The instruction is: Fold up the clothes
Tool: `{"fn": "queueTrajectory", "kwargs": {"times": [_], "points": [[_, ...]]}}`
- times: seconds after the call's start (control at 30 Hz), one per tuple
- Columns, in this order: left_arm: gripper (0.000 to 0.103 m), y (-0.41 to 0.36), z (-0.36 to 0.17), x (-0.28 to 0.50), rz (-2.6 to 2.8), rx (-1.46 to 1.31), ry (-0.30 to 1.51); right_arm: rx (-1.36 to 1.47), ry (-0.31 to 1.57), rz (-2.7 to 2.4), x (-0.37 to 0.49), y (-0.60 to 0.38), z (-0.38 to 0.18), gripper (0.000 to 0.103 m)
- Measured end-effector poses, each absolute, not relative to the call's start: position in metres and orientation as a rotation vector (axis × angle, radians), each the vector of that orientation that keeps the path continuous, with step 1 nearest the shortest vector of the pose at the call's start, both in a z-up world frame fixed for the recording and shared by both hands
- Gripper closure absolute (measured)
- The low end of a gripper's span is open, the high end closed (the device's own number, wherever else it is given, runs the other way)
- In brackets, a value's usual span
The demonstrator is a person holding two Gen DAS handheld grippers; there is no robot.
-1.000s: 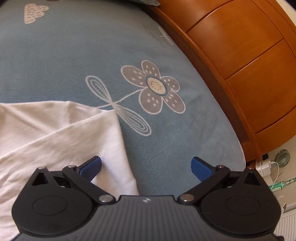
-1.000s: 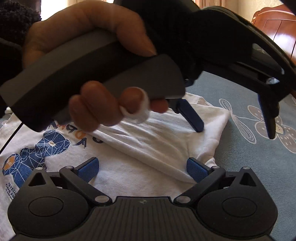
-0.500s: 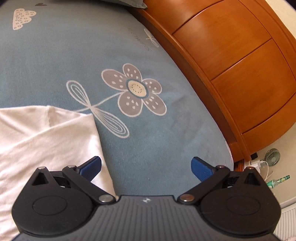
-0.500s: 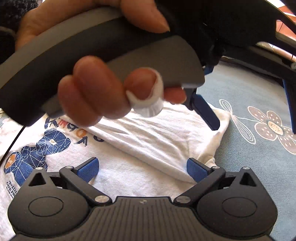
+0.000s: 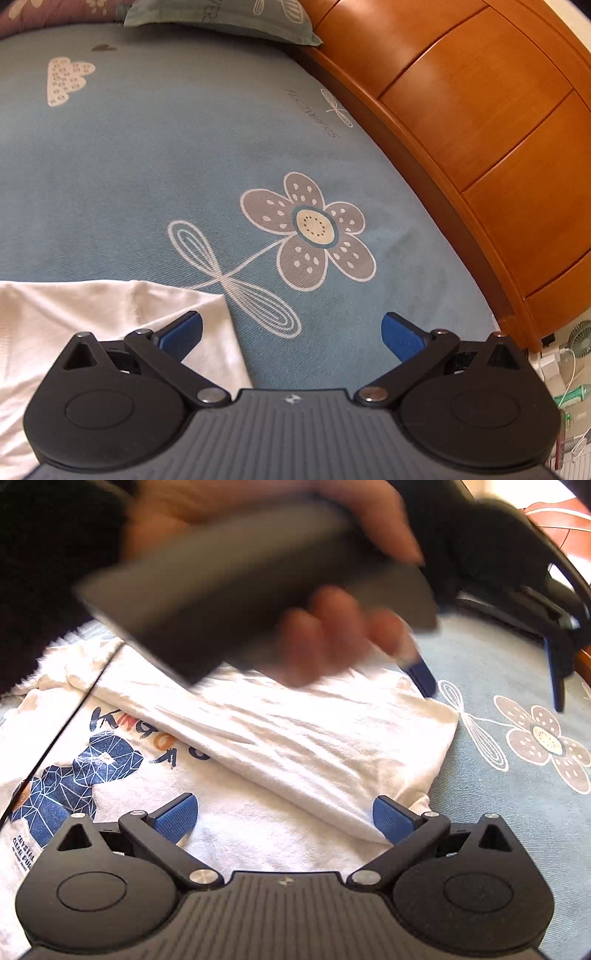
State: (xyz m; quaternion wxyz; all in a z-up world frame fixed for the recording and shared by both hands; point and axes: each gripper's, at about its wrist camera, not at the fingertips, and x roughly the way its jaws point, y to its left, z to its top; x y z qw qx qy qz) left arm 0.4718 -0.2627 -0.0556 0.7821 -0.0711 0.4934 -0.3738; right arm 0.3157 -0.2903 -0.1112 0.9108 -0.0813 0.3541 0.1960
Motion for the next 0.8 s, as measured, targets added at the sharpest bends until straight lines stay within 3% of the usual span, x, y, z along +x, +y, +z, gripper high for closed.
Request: {"fn": "queueTrajectory", "kwargs": {"times": [0.13,0.37,0.47,0.8], "points": [[0.001,-0.21,-0.039,0.45,-0.726,-0.109,1.033,-0.159,0.692,0.436,0.304,-0.293,-0.103,0.0],[0.001,-0.116,-0.068,0.411,-0.552,-0.187,1.065,-0.19,0.678,0.507,0.269,-0.275,-0.1,0.0],[0.001,-0.092,-0.09,0.392,-0.509,-0.235,1.103,-0.238,0.674,0.524,0.264,-0.267,-0.104,0.0],[0.001,-0.071,-0.084,0.377,-0.49,-0.231,1.049,-0.212,0.745,0.523,0.276,-0.261,-0.115,0.0]]}}
